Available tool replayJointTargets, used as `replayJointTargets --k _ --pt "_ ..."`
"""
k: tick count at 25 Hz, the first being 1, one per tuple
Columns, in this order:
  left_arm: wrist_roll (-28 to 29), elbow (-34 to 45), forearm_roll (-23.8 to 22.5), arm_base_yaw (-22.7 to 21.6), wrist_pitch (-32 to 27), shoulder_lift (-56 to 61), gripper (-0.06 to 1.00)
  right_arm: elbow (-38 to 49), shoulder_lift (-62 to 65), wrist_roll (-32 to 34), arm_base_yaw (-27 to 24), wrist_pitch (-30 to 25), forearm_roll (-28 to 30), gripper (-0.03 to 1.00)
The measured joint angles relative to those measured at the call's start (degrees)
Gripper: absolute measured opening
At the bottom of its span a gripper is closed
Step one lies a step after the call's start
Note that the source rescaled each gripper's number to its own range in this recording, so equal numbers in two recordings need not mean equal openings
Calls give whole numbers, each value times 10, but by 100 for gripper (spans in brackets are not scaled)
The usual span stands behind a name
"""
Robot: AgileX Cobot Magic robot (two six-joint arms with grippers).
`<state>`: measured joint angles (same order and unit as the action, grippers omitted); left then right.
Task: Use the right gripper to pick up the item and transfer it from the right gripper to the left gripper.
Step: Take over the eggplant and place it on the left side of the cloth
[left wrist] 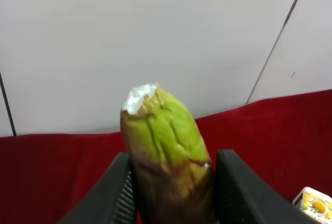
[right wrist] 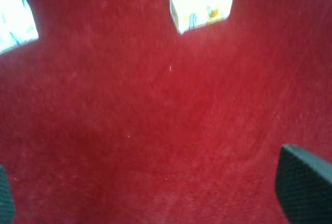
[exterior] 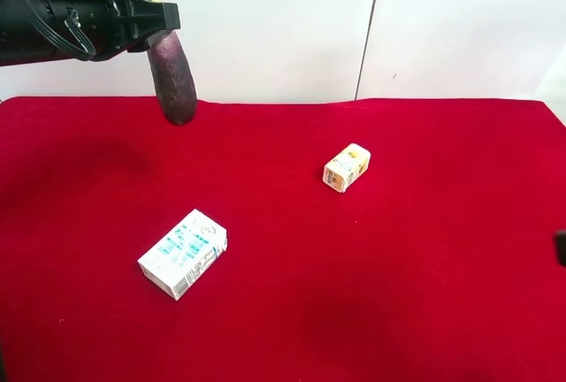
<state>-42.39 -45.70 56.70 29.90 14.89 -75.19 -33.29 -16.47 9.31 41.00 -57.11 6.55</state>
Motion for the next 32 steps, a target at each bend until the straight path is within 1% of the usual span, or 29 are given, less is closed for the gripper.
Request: replayJointTargets --k 4,10,15,19,29,32 --pt "-1 0 0 0 -5 0 1 31 91 1 0 0 -12 100" --pt "-1 0 0 0 -17 0 1 42 154 1 0 -12 -19 100" --pt "-1 0 0 0 -28 0 1 56 159 -20 1 -33 -23 100" --pt "-6 0 0 0 -41 0 1 57 159 -52 1 -35 -49 100" --pt "-10 0 0 0 -78 0 1 57 159 -59 1 -35 -53 100" --pt "-17 0 0 -6 -94 0 1 57 159 -61 1 -35 -53 100"
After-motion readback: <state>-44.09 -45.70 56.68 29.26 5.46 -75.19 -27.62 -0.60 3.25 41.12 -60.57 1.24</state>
